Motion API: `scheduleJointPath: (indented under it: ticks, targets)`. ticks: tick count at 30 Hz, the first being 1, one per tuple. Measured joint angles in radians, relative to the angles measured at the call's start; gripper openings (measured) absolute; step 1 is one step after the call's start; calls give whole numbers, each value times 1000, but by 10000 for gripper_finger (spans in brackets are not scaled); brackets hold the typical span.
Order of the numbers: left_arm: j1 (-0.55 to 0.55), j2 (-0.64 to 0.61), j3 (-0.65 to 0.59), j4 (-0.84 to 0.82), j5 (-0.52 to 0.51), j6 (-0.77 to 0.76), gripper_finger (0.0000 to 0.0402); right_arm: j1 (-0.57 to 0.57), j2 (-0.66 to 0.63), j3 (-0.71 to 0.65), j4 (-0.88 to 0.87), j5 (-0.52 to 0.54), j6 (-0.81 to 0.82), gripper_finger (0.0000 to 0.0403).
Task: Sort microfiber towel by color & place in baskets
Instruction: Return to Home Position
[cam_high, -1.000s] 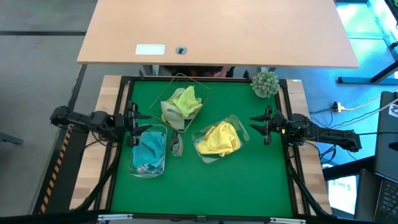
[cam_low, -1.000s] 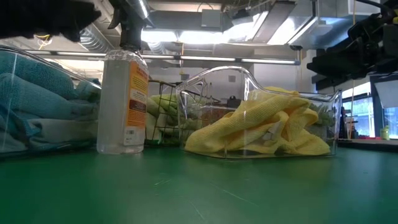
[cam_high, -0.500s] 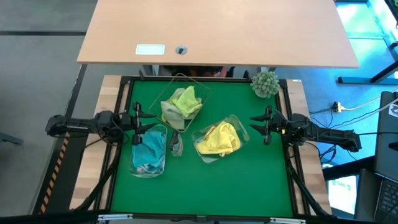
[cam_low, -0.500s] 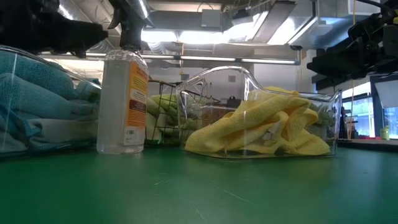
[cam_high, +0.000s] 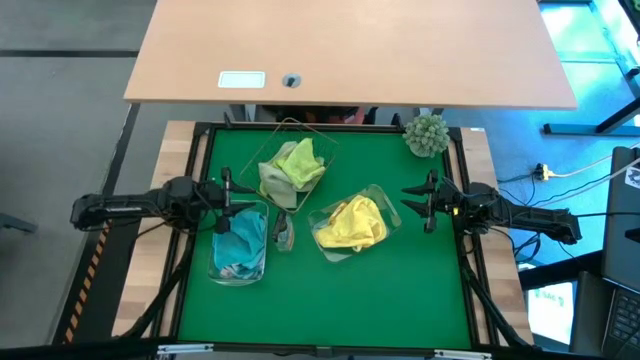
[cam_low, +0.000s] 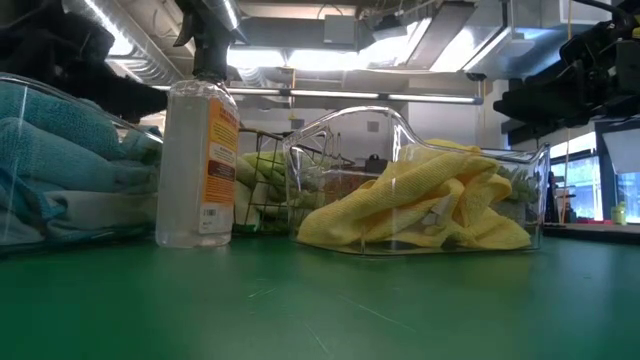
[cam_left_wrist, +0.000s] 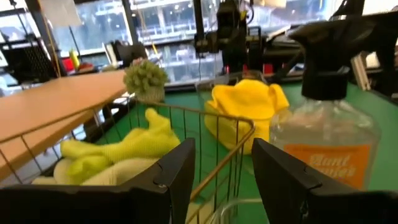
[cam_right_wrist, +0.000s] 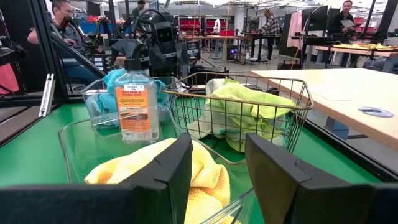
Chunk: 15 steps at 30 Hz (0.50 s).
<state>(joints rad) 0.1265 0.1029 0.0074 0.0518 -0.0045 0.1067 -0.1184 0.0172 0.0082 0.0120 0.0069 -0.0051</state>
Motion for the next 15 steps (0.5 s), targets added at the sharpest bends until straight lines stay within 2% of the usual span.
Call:
scheduleJointPath:
  ticks: [8, 15]
  targets:
    - [5, 0, 0, -31, 35, 0, 153, 0, 0, 0, 0, 0, 0, 147]
    - [5, 1, 1, -38, 23, -27, 153, 0, 0, 0, 0, 0, 0, 147]
